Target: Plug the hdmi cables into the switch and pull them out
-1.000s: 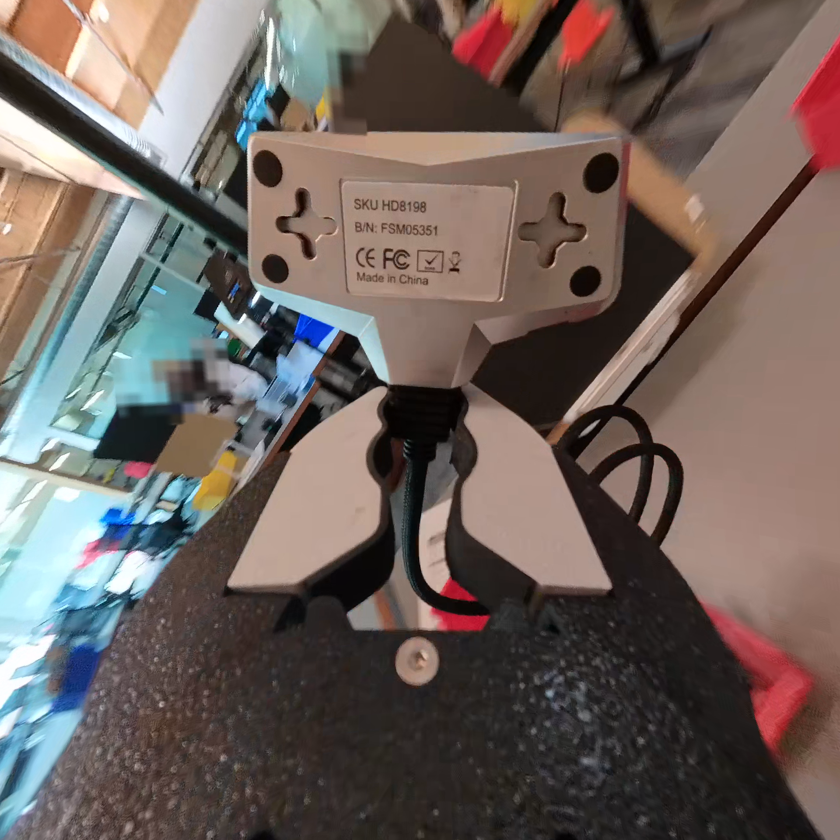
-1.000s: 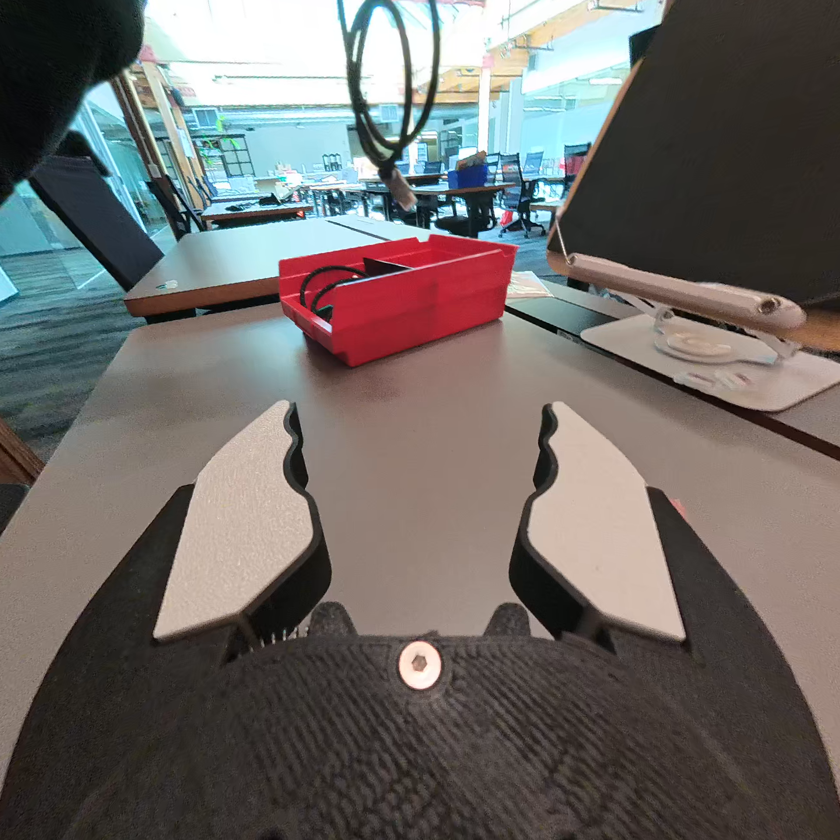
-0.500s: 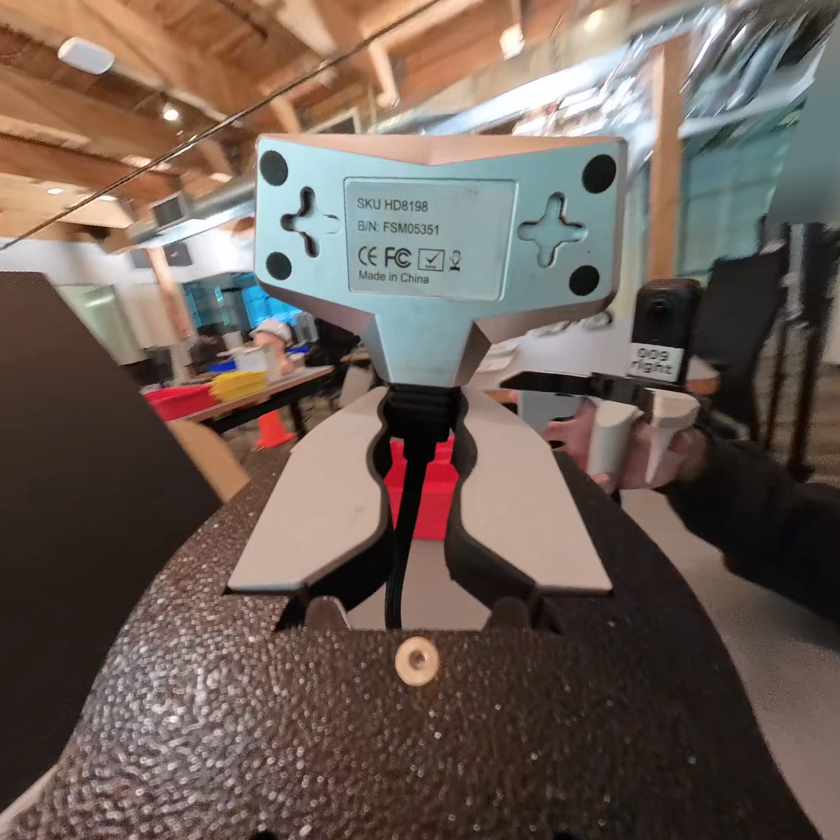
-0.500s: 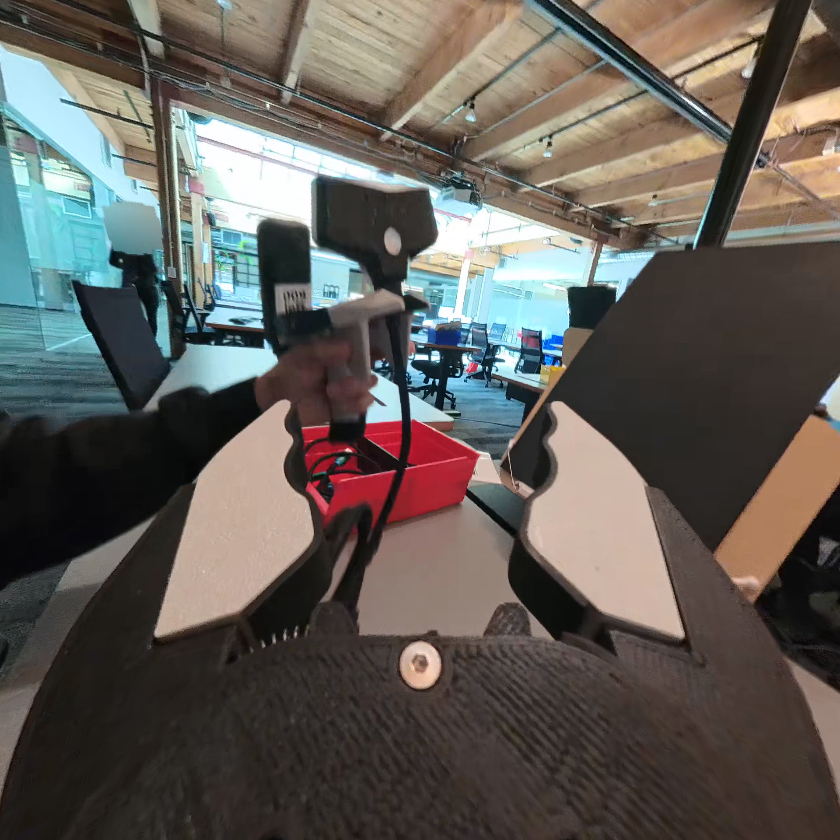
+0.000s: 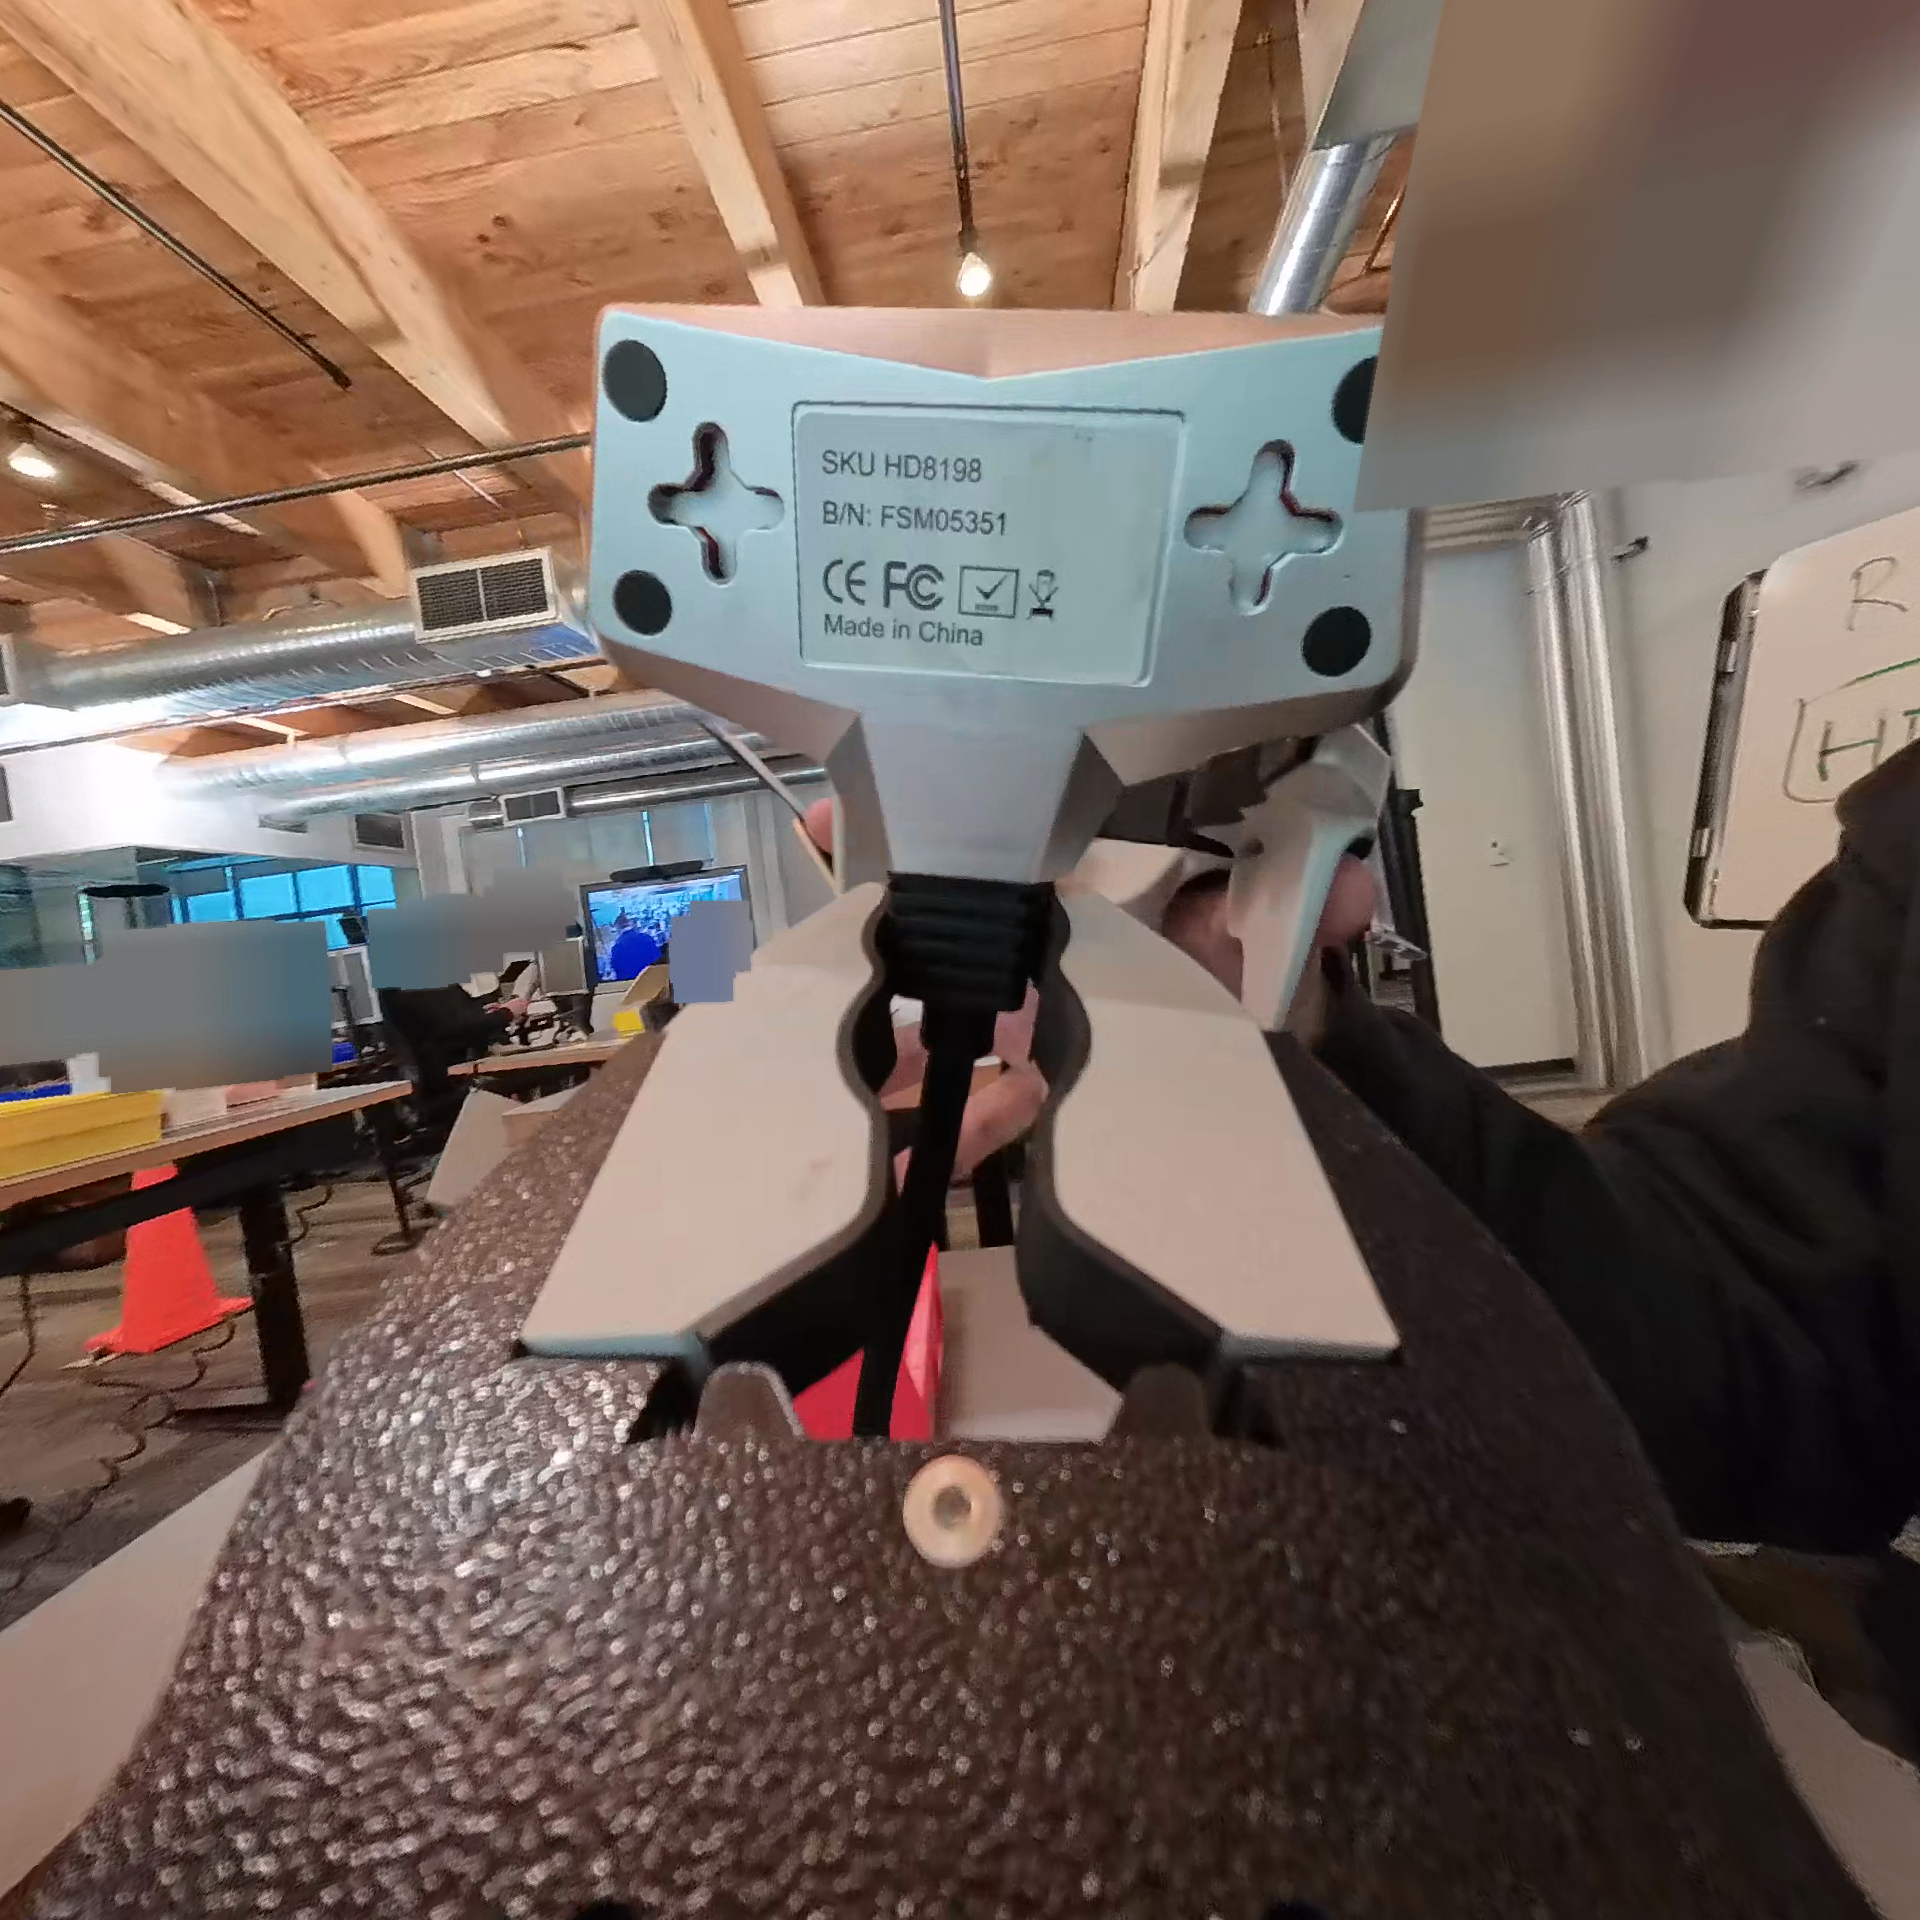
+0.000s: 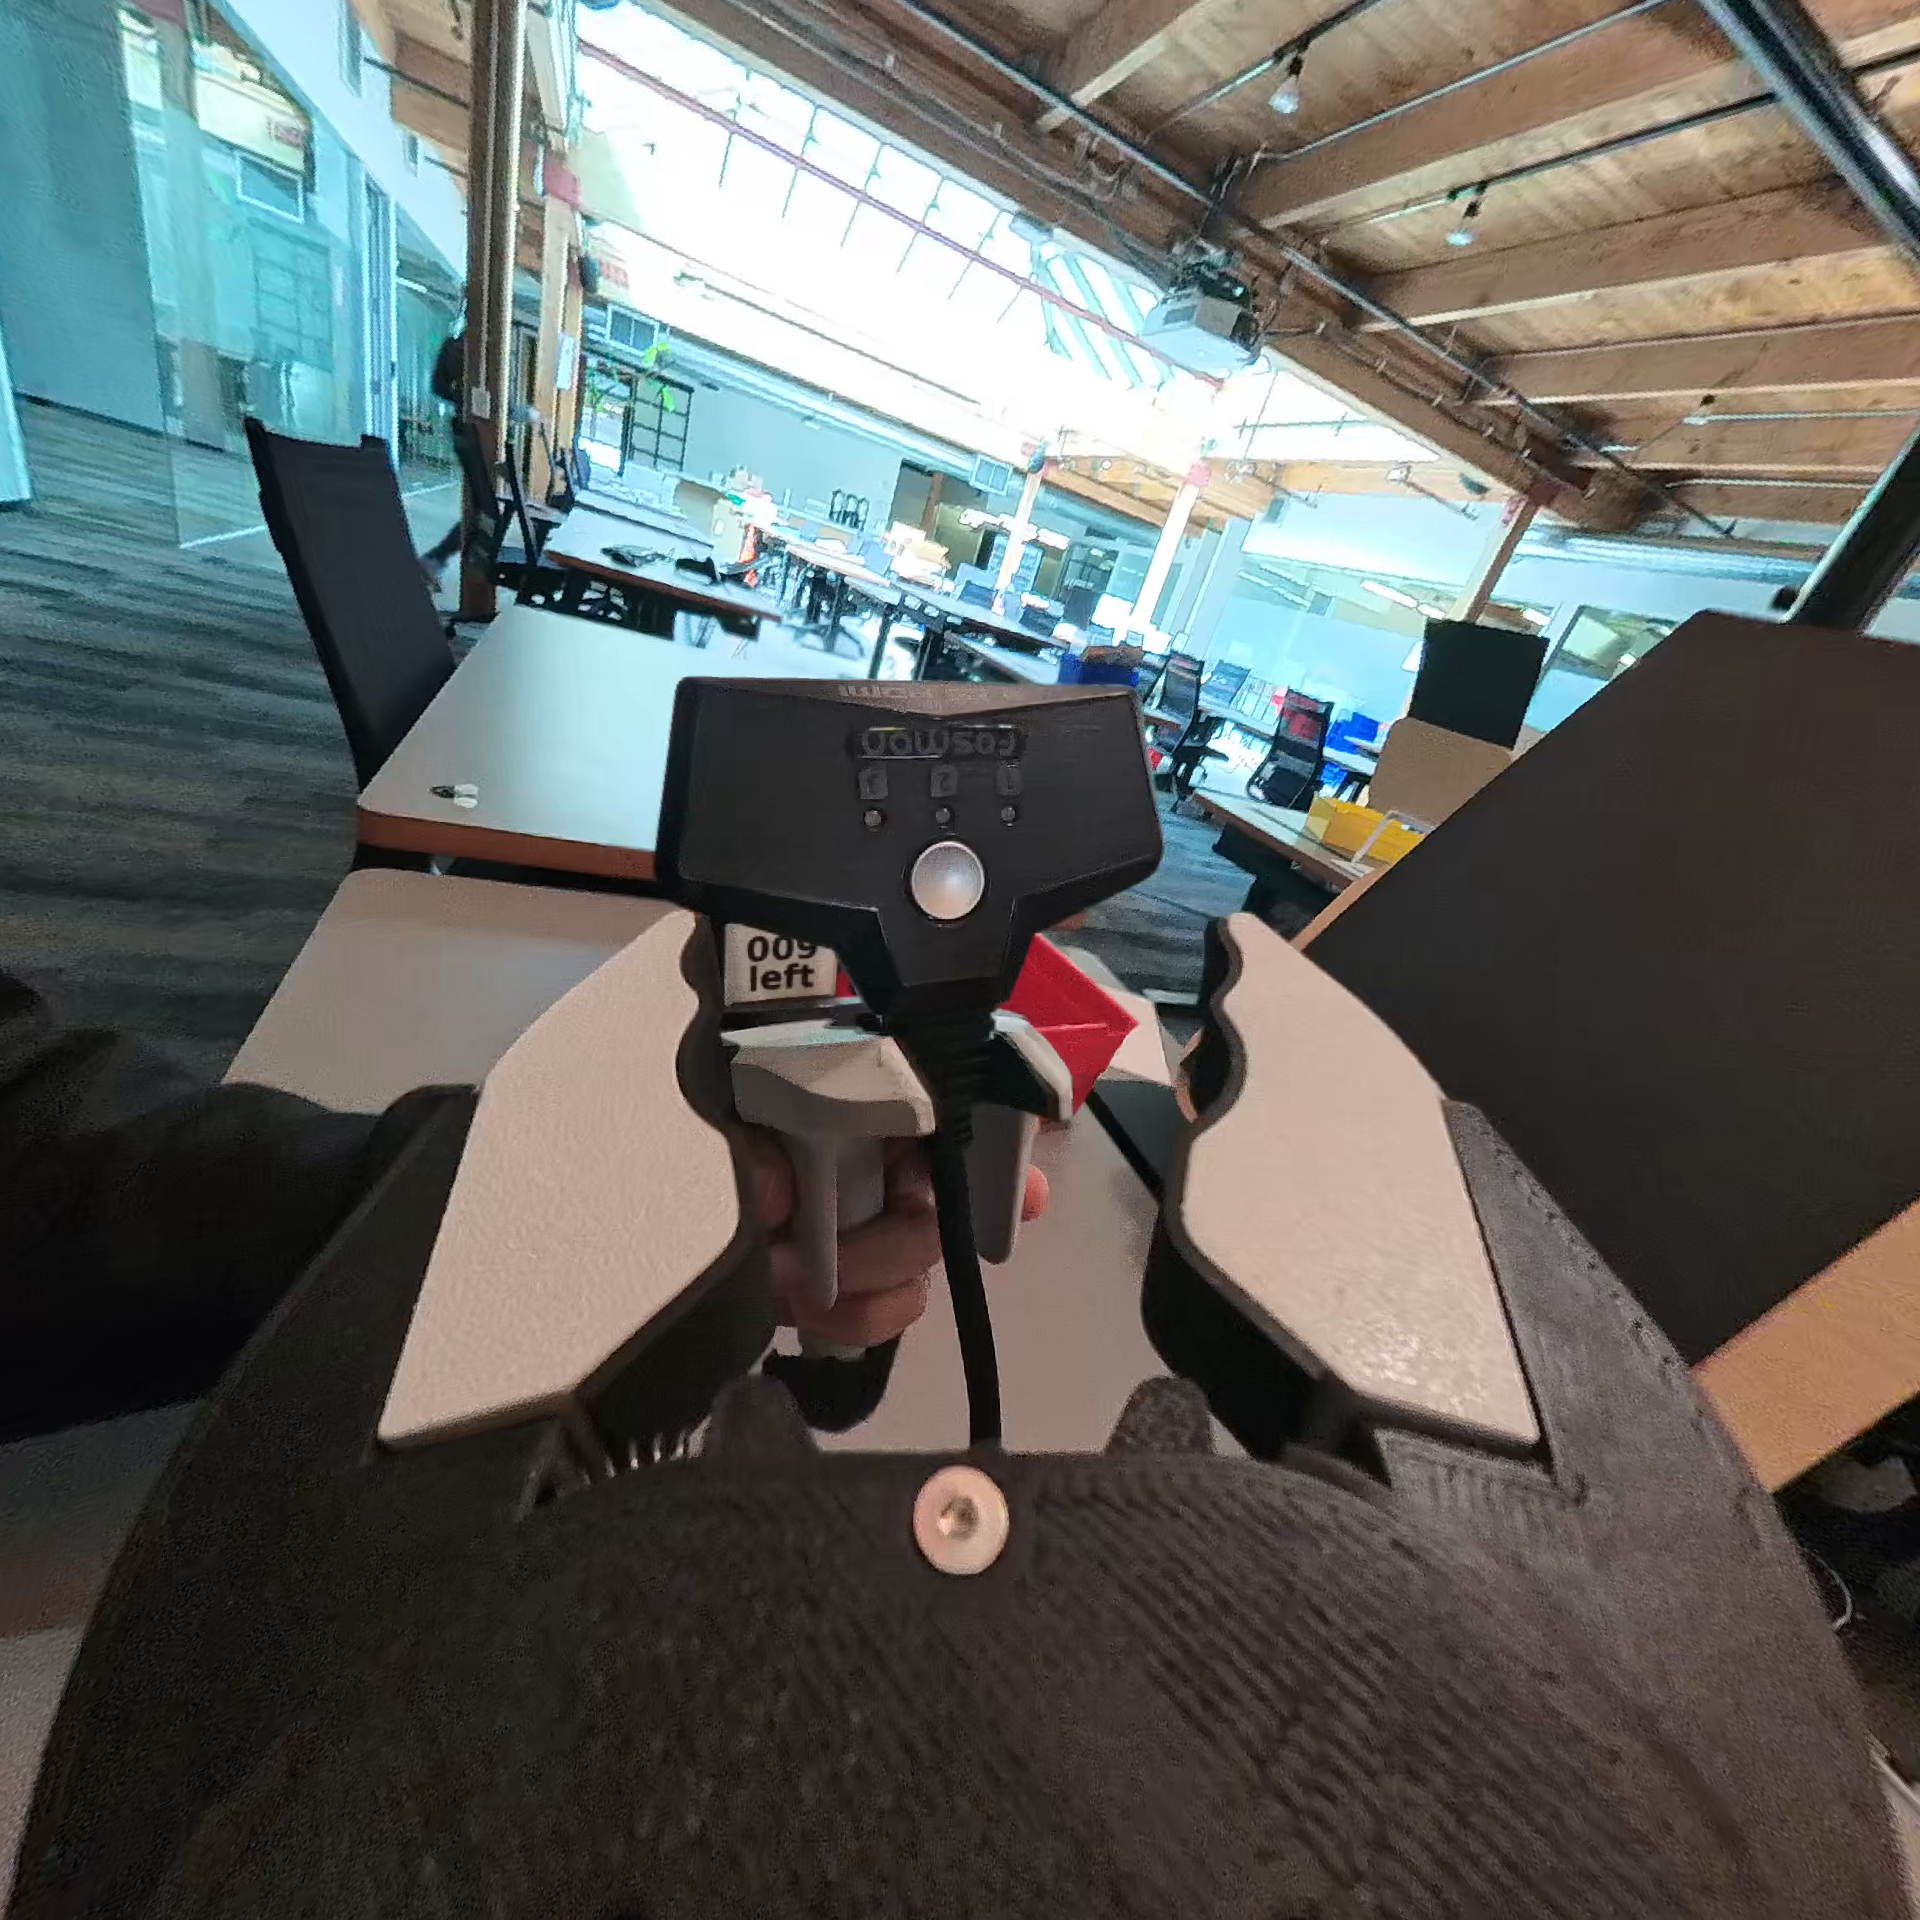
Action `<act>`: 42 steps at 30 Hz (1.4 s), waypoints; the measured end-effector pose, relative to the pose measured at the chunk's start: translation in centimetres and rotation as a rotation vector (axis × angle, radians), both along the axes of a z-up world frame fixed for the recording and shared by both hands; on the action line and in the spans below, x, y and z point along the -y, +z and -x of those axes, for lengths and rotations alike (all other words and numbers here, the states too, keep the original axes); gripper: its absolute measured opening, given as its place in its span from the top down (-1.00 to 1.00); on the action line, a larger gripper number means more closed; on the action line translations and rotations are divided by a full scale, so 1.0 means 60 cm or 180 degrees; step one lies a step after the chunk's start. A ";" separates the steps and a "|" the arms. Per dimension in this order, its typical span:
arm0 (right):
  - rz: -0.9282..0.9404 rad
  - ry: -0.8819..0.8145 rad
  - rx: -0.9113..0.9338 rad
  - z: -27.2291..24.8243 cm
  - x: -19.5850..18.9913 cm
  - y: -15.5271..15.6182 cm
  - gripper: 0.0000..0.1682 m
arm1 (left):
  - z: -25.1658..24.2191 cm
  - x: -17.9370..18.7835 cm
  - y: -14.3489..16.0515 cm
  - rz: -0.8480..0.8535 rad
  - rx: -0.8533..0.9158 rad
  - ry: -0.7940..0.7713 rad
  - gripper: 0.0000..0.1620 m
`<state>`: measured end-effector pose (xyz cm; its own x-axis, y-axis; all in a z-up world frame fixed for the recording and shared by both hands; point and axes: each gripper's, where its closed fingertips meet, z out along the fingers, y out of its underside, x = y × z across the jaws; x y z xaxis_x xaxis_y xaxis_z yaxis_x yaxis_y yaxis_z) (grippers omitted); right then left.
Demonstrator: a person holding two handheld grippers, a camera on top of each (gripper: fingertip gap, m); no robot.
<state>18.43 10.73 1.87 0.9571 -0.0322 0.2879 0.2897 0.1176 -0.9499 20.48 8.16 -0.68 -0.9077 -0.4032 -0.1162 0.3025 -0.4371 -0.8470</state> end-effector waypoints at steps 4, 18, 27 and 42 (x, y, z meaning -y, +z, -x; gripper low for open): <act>0.0048 0.0153 -0.0024 0.002 -0.006 -0.014 -0.08 | 0.006 0.012 -0.008 0.0119 0.0036 -0.0131 0.72; 0.0383 0.0422 0.0082 -0.010 0.000 -0.070 -0.22 | 0.009 0.013 -0.015 0.0227 0.0080 -0.0197 0.72; 0.0788 0.0347 -0.0103 -0.057 -0.006 -0.169 0.24 | 0.015 -0.001 0.014 0.0471 0.0162 -0.0208 0.68; 0.1096 -0.0003 0.0639 -0.092 0.026 -0.157 0.91 | -0.036 -0.027 -0.042 -0.0348 -0.0659 0.0762 0.42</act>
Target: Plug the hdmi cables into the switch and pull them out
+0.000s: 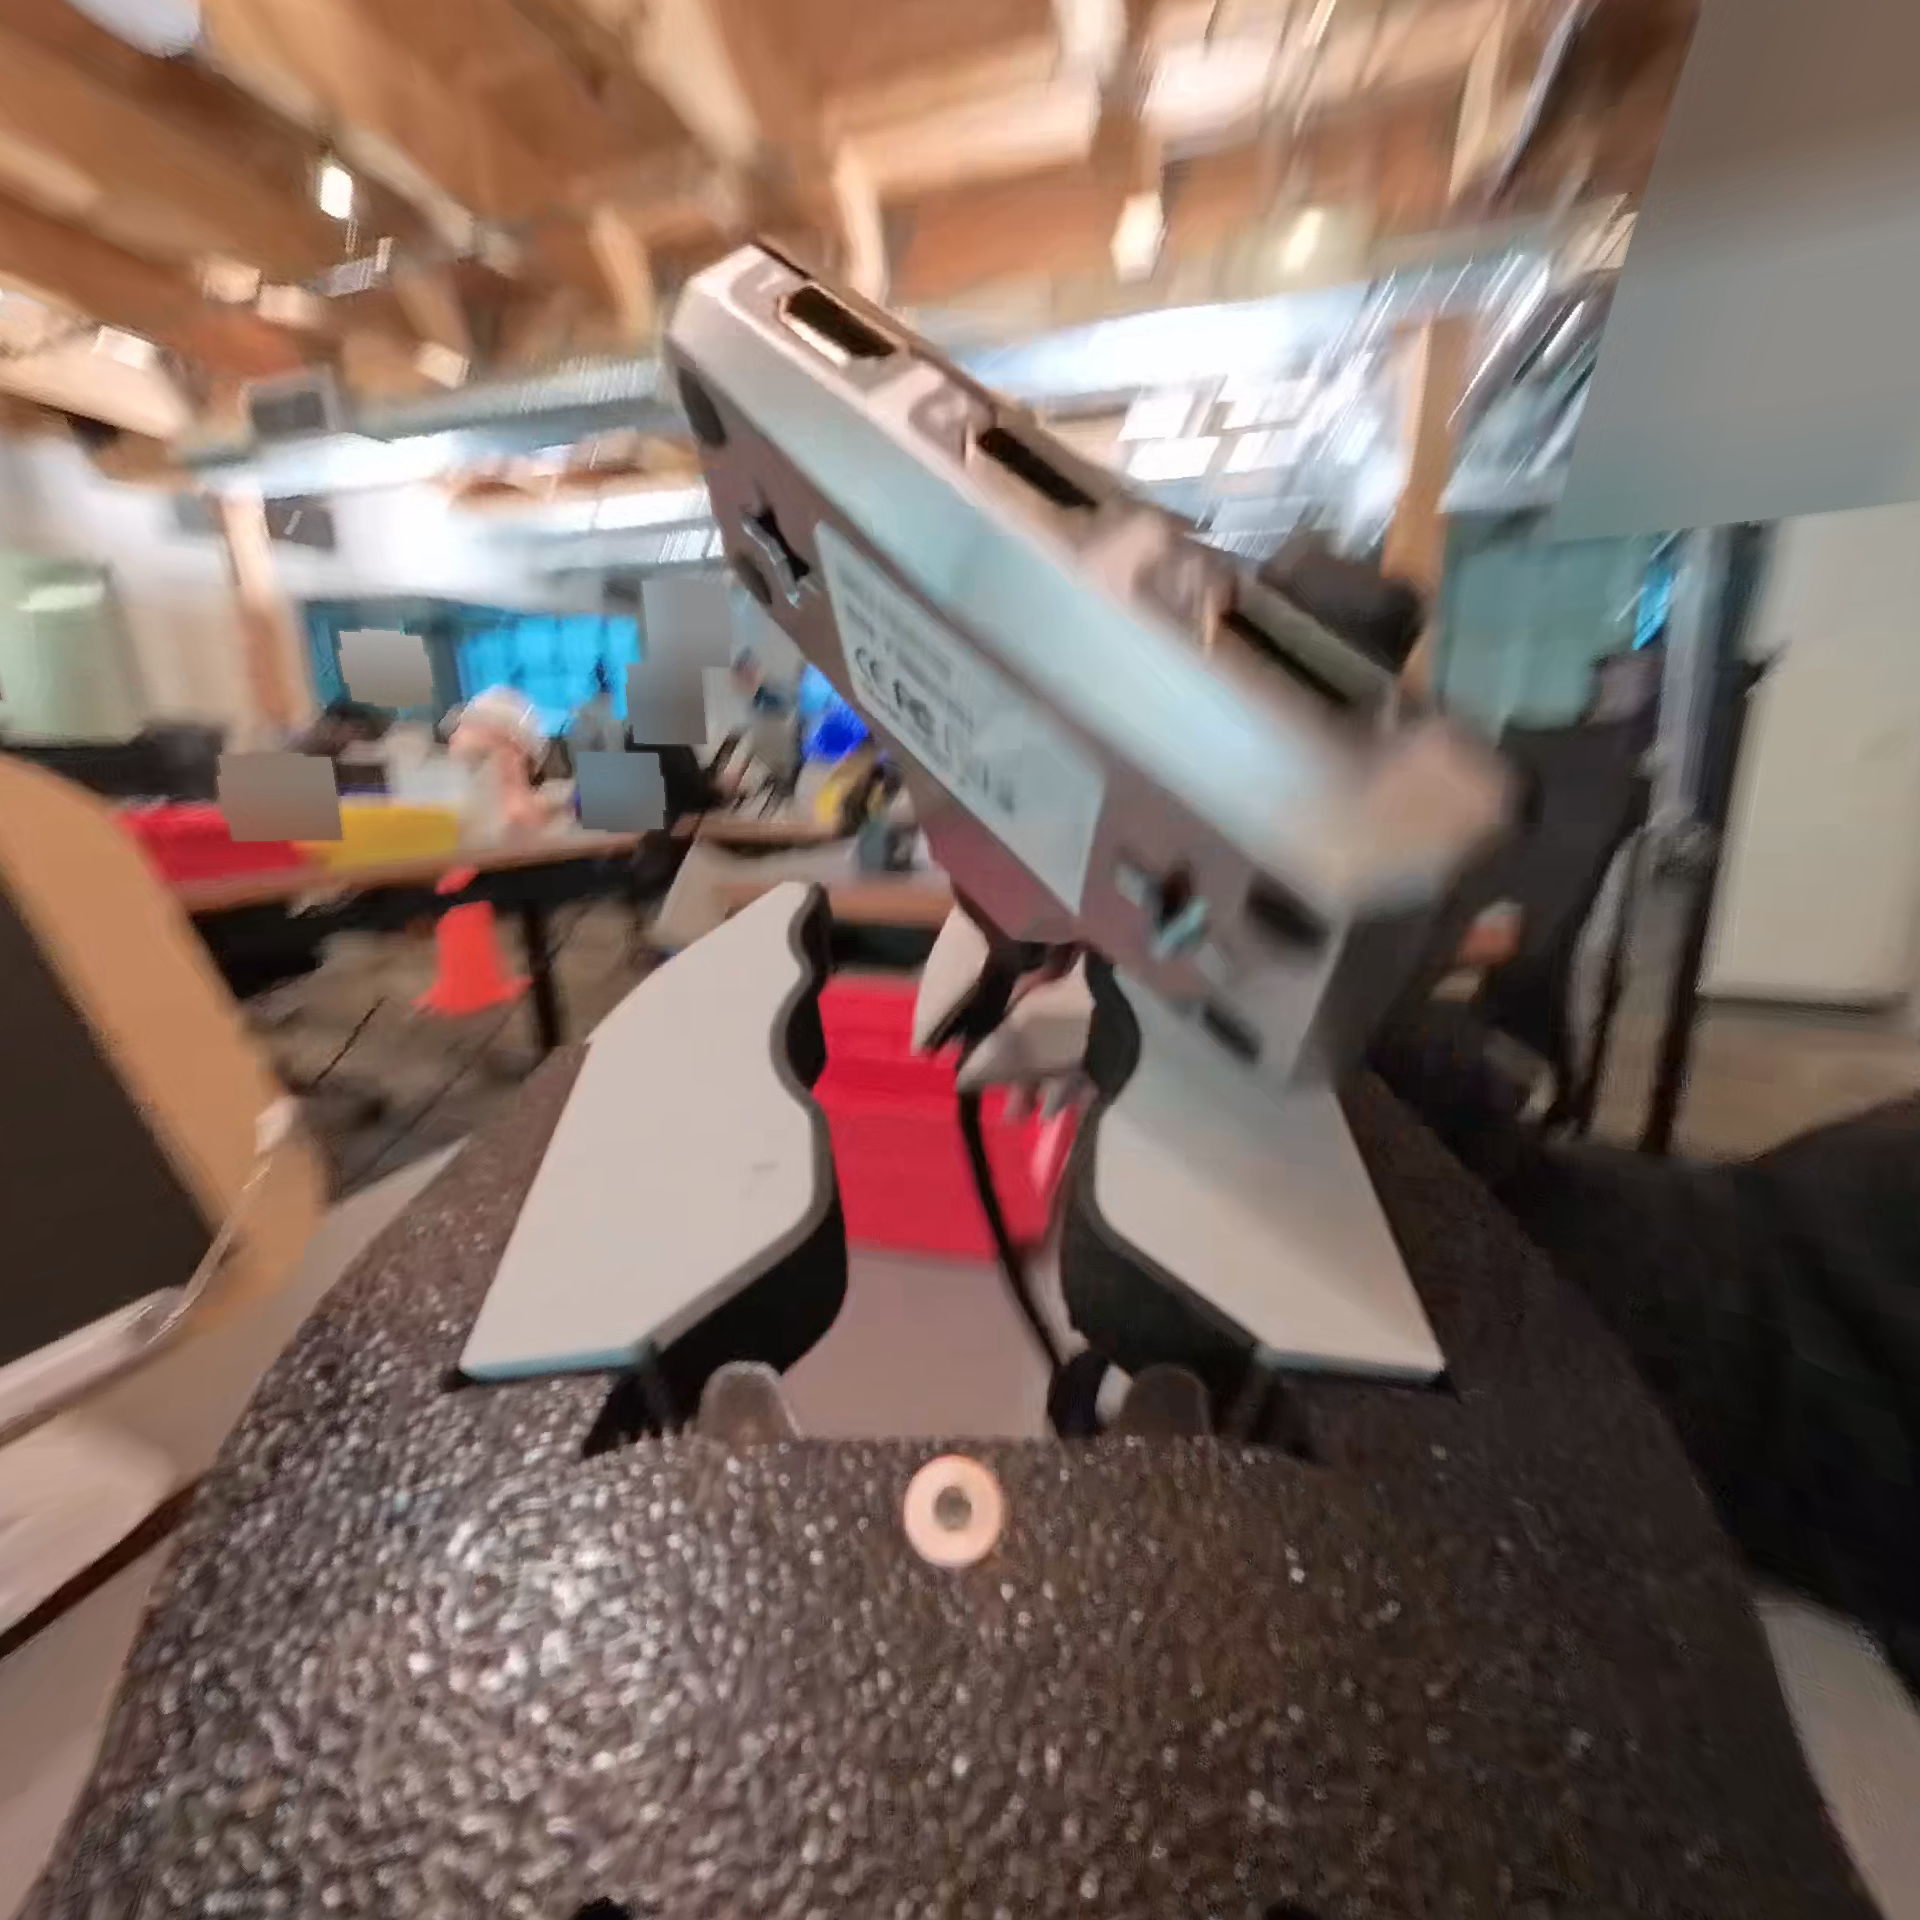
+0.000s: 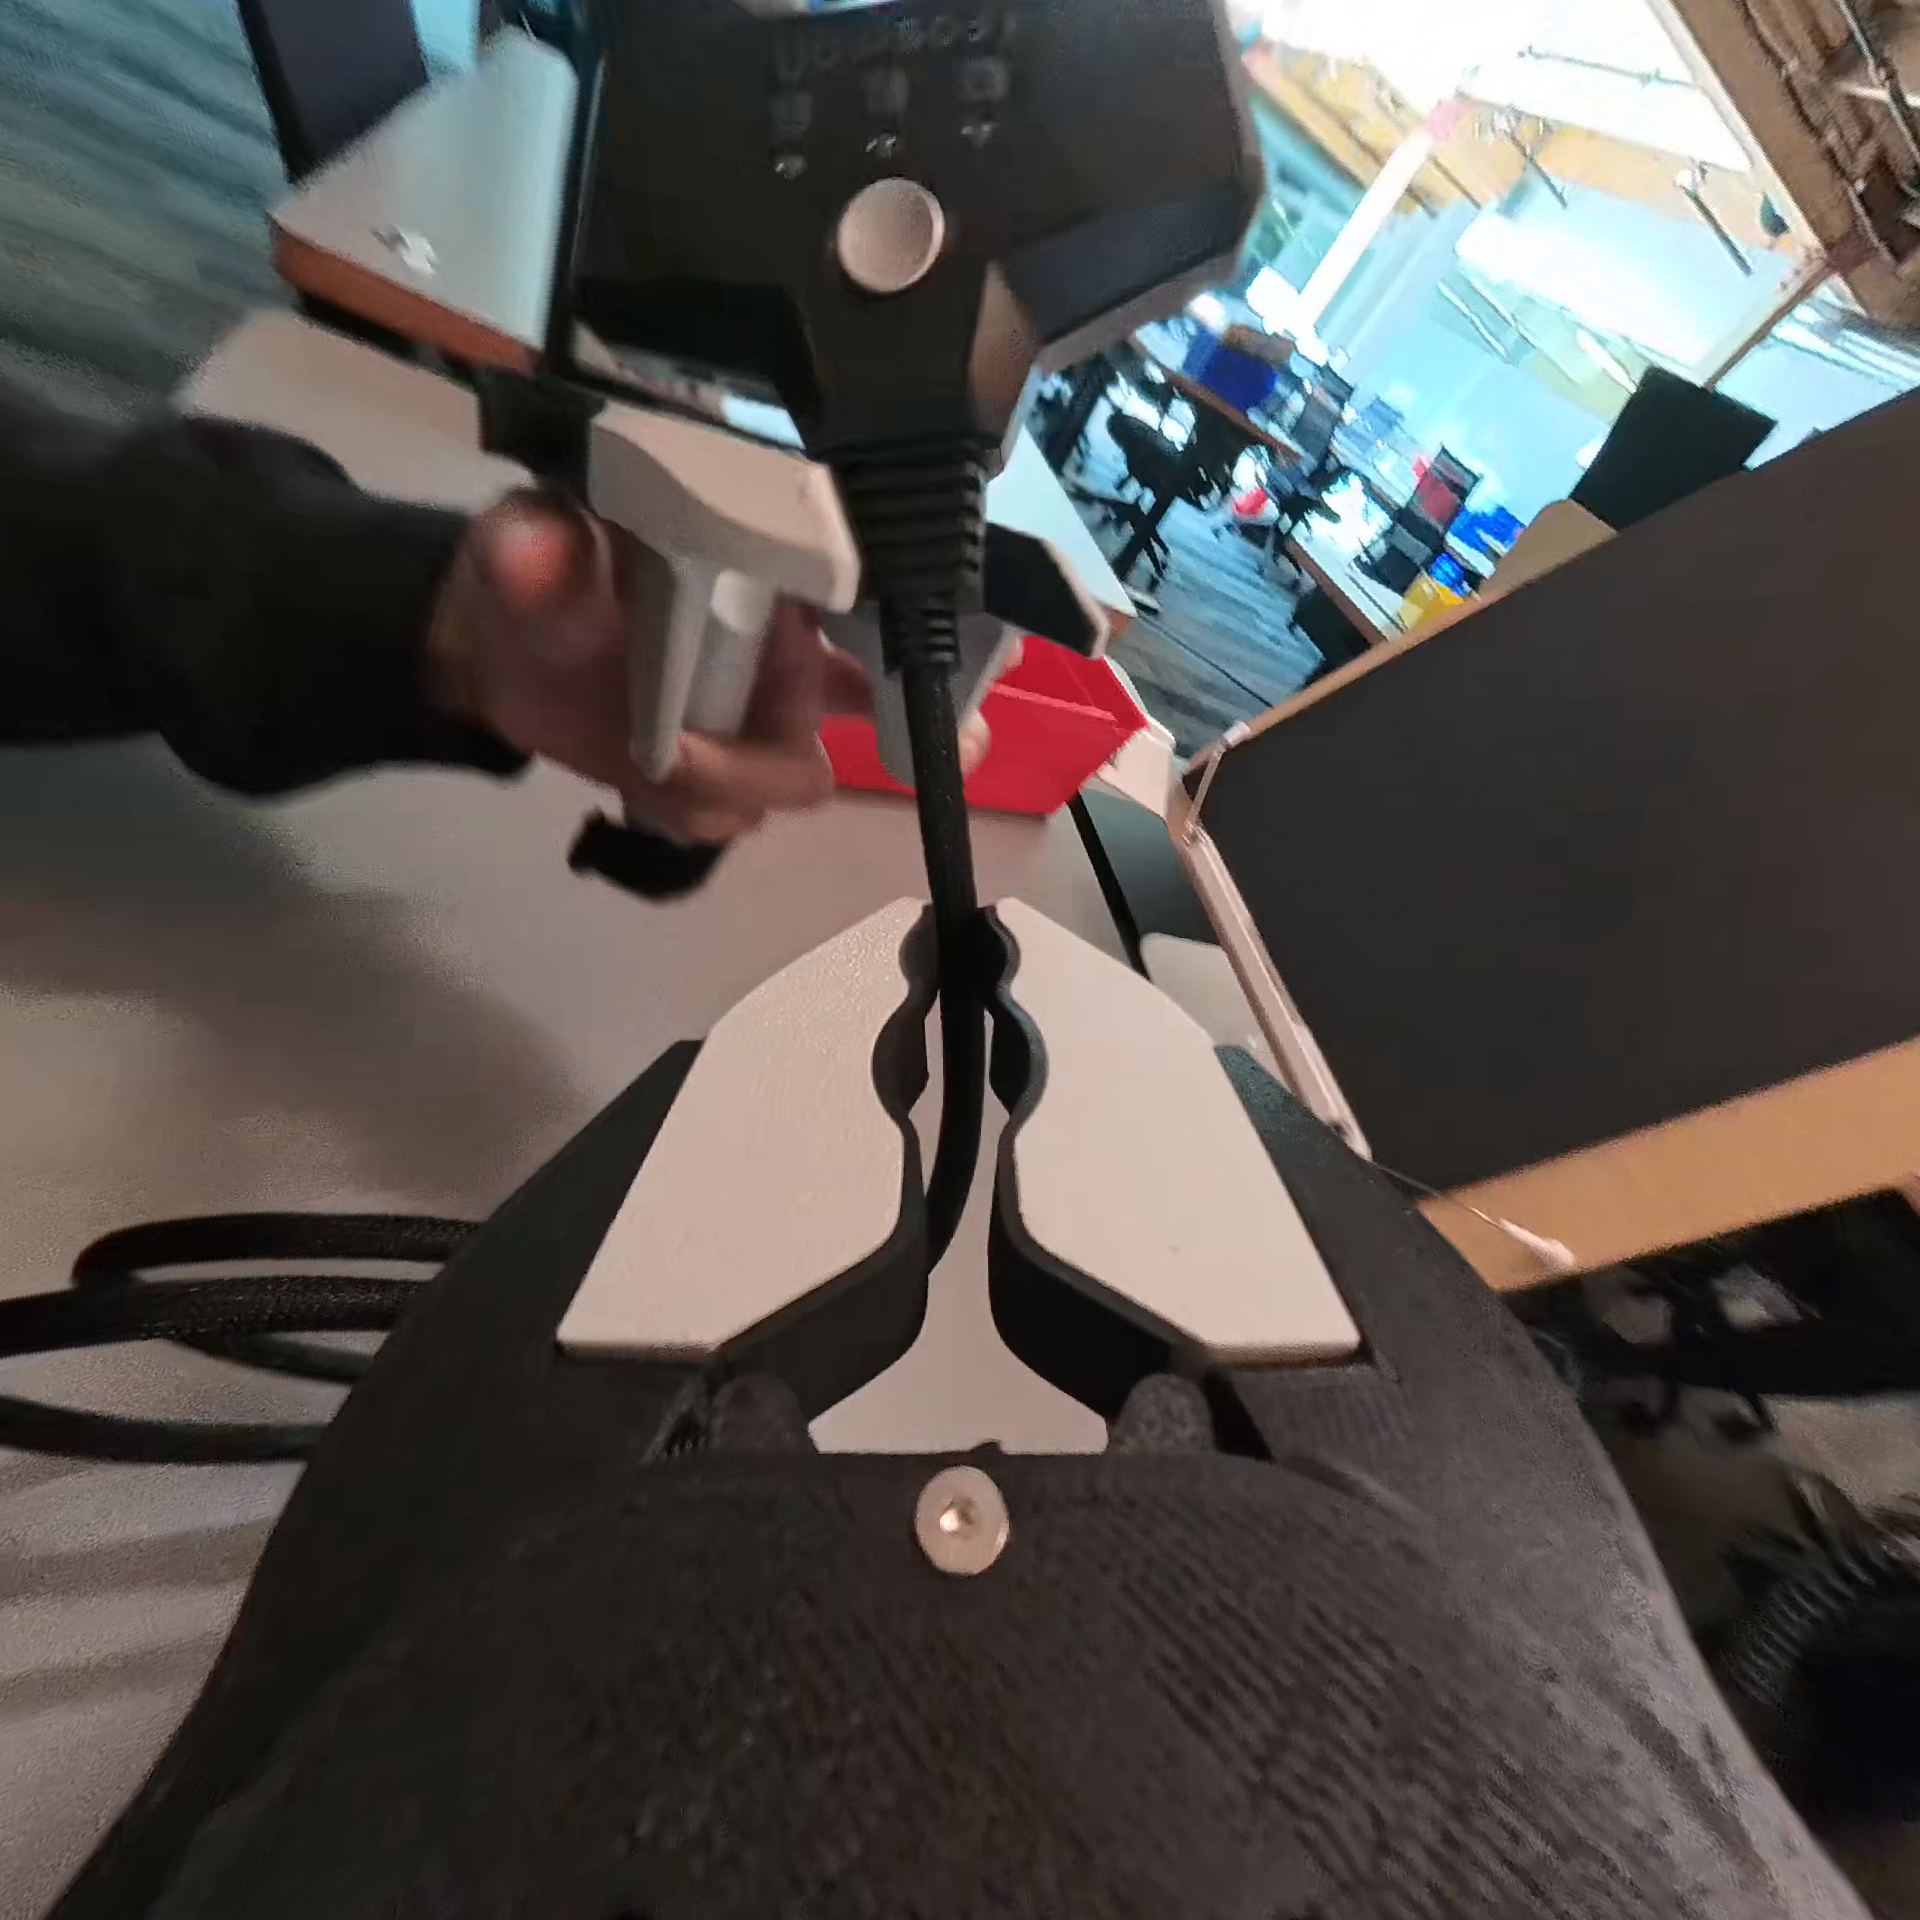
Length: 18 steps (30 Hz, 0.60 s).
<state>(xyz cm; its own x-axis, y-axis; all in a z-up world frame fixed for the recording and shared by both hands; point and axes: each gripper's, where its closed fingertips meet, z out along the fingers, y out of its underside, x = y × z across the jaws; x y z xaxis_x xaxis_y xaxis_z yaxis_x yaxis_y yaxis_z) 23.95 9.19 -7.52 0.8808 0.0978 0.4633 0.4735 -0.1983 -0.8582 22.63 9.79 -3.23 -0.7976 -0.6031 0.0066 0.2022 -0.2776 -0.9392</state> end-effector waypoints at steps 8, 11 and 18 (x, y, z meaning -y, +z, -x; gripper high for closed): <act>0.0200 -0.0680 0.0484 -0.054 0.041 0.004 0.91 | 0.074 -0.064 0.007 -0.0563 -0.0313 0.0032 0.08; 0.0292 -0.0717 0.0683 -0.046 0.034 0.005 0.91 | 0.068 -0.091 0.041 -0.0392 -0.0652 0.0315 0.17; 0.0318 -0.0630 0.0967 -0.019 0.001 0.007 0.91 | 0.057 -0.064 0.020 -0.0737 -0.1490 0.0345 0.58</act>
